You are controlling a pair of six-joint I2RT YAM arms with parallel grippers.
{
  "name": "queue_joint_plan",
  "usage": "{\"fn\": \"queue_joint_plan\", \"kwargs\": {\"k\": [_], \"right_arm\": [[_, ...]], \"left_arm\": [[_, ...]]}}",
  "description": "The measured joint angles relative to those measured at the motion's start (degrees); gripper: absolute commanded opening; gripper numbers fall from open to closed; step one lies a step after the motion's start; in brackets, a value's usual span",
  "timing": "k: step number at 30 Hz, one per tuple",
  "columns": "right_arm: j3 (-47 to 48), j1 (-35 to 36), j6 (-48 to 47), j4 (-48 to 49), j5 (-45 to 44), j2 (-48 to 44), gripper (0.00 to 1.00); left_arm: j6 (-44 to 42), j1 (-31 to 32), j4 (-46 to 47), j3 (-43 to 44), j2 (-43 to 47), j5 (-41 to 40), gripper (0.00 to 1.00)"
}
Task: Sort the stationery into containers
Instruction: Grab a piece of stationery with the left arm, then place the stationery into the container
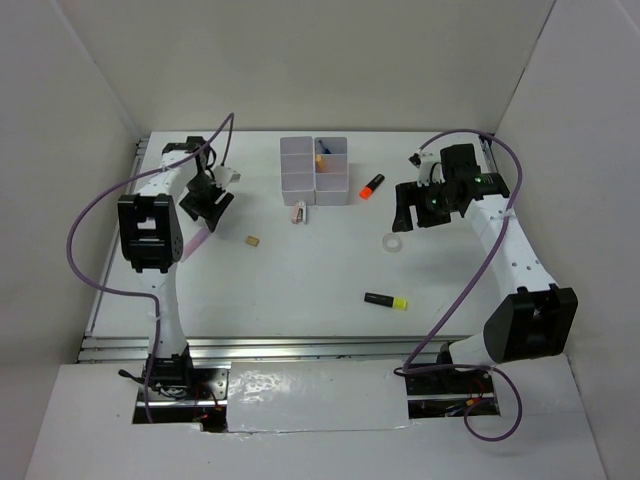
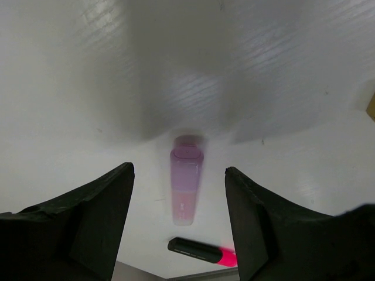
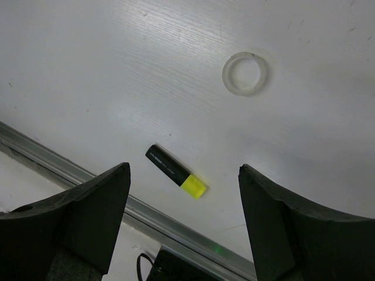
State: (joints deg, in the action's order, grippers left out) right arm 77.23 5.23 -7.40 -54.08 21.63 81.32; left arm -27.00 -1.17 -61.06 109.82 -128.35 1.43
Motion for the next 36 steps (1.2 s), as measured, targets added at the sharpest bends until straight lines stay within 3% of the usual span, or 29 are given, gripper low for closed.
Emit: {"fn": "queue_joint_plan", "kwargs": {"k": [7,15,26,28,32,36], "right_arm": [[-0.8,0.0,0.0,0.0,0.0,0.0,0.80],[-0.9,0.0,-0.2,0.0,0.1,0.0,0.80],[-0.9,0.0,-0.2,0.0,0.2,0.0,0.79],[-0.9,0.0,-0.2,0.0,0.2,0.0,0.79],[-0.9,-0.1,-0.1,0.1,0.2,0.0,0.79],[-0.9,-1.0,0.0,0.1,1.2,0.0,0.79]], "left_arm": [[0.1,0.0,-5.1,4.6,-3.8,-2.6,0.72],[0.3,0.0,-8.1,6.1,-7.9,-3.3,0.57],[0.2,0.2,-10.9,11.1,-8.8,-2.1,0.15],[0.2,0.6,-10.5,13.8,-8.4,0.2,0.03],[1.2,2.1,-3.6,13.3,-1.4,10.5,0.00],[7.5,4.1,16.5,-0.6,17.6,23.1,0.00]]}}
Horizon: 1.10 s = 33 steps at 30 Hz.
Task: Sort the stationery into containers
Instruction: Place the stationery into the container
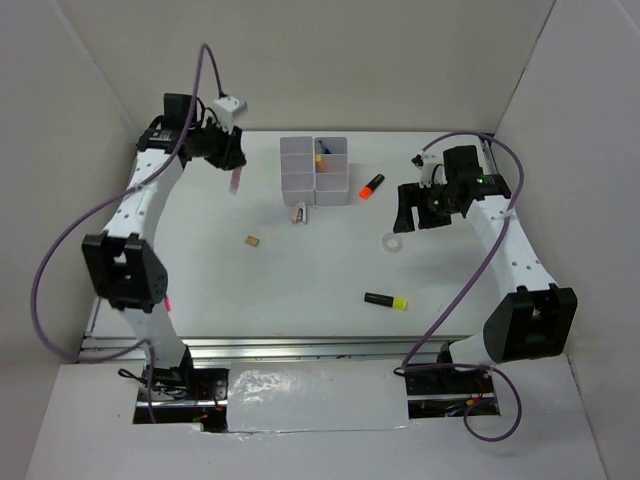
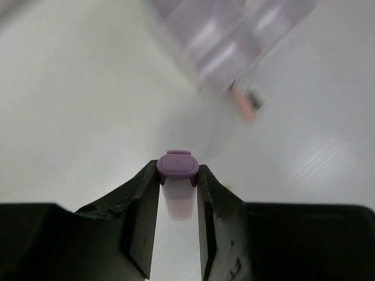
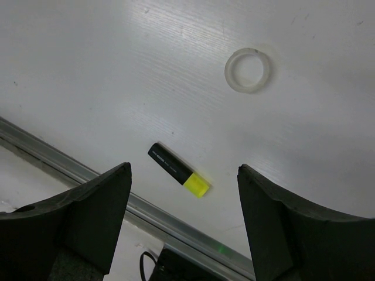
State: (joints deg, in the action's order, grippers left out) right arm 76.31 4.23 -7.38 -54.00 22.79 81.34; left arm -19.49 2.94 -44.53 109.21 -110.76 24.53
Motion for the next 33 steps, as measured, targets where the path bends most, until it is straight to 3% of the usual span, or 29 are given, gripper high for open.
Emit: {"fn": "queue_joint_plan", "kwargs": {"k": [3,5,8,12,20,33], "right_arm": [[0.0,-1.9,0.0,0.0,0.8,0.0,0.79],[0.0,-3.0,0.1,0.0,1.2,0.0,0.79],[0.0,-4.6,0.1,0.3,1.9,0.0,0.79],[0.0,-6.2,0.2,0.5,2.6,0.0,0.79],[0.0,-7.8,0.2,0.5,3.6,0.4,0.79],[-0.7,-8.8,-0.2,0.8,5.0,2.1,0.79]], "left_arm": [[7.0,2.5,21.0,-8.6,12.5,8.3,0.00],[12.0,4.5,33.3,-10.5,15.0,11.7,0.00],[20.0,8.2,49.1,-9.0,11.3,15.3,0.00],[27.3,12.5,62.6,-6.8,1.0,15.9,0.00],[30.1,18.2,67.1,-0.6,-15.5,12.4,0.00],[23.4,19.6,70.3,0.6,-17.6,7.0,0.00]]}}
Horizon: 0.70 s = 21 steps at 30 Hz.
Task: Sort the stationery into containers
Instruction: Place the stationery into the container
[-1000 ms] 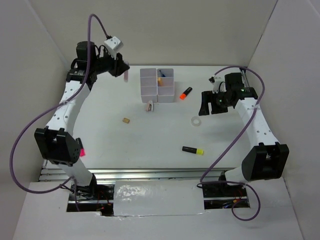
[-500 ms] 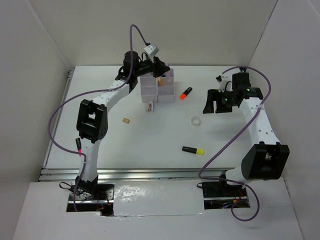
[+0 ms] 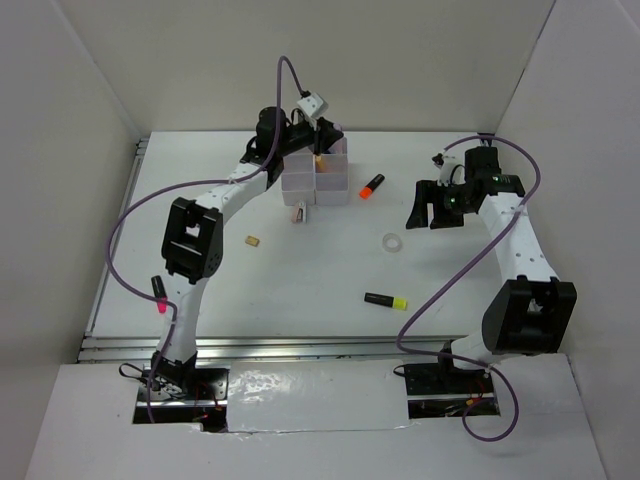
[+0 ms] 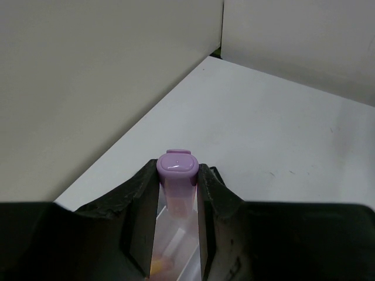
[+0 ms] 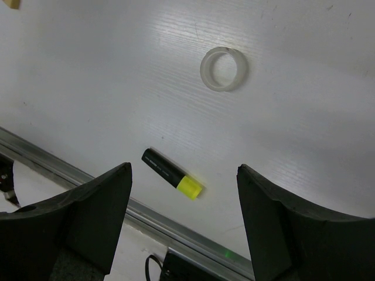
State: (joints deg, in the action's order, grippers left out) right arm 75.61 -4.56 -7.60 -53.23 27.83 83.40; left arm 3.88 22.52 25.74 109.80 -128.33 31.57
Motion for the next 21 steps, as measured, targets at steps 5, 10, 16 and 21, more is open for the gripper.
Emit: {"fn": "queue_joint_plan", "kwargs": {"k": [5,10,16,21], "right_arm": [[0.0,-0.1,0.0,0.0,0.1,0.1,0.79],[0.0,-0.2,0.0,0.0,0.1,0.1,0.79],[0.0,-0.2,0.1,0.0,0.1,0.1,0.78],[0.0,-0.1,0.2,0.0,0.2,0.1,0.78]], "left_arm": [[-3.3,-0.2,-0.7,0.0,-1.2,-1.1,0.08],[-4.1,-0.2,-1.4,0.1,-2.6,-1.9,0.22],[-4.0,-0.2,-2.3,0.0,-3.5,-3.2,0.52],[-3.3,-0.2,-1.5,-3.6,-1.5,-5.0,0.54]]}}
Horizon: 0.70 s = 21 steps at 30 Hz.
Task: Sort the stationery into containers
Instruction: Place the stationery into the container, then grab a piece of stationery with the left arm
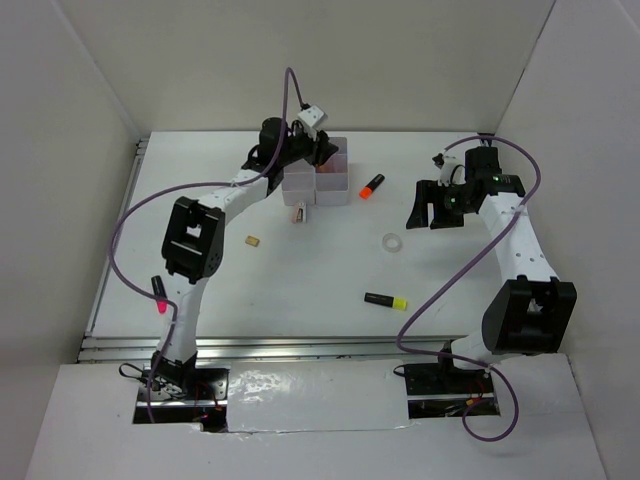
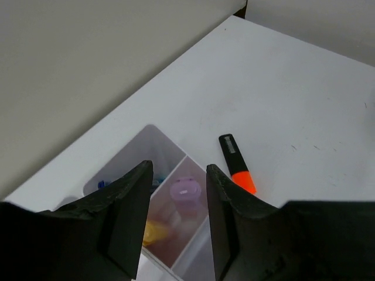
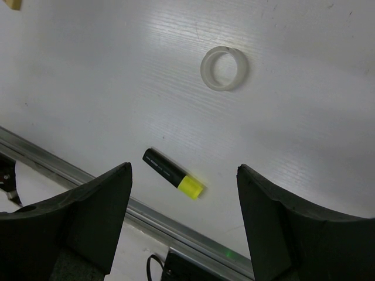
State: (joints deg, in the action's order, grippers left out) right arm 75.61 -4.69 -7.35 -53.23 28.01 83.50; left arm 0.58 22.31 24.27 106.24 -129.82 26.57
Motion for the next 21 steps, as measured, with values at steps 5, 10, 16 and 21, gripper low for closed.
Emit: {"fn": "queue_joint_plan", "kwargs": {"k": [5,10,16,21], "right_arm": [[0.0,0.3,0.4,-0.1,0.0,-0.7,0.78],[-1.1,0.4,0.5,0.3,-0.1,-4.2,0.78],[-2.9,0.9,1.1,0.6,-0.2,-6.3,0.78],[-3.2,1.1,1.7,0.8,-0.2,-6.3,0.78]], "left_arm": [[2.4,-0.3,-6.8,-6.7,9.1,-3.8,0.50],[4.1,-2.2,-12.4,-25.1,30.1,-6.5,0.49],[7.7,-4.6,-16.0,-35.5,42.9,-14.0,0.43],[12.9,-1.5,-21.5,-36.0,38.6,-21.4,0.42]]}}
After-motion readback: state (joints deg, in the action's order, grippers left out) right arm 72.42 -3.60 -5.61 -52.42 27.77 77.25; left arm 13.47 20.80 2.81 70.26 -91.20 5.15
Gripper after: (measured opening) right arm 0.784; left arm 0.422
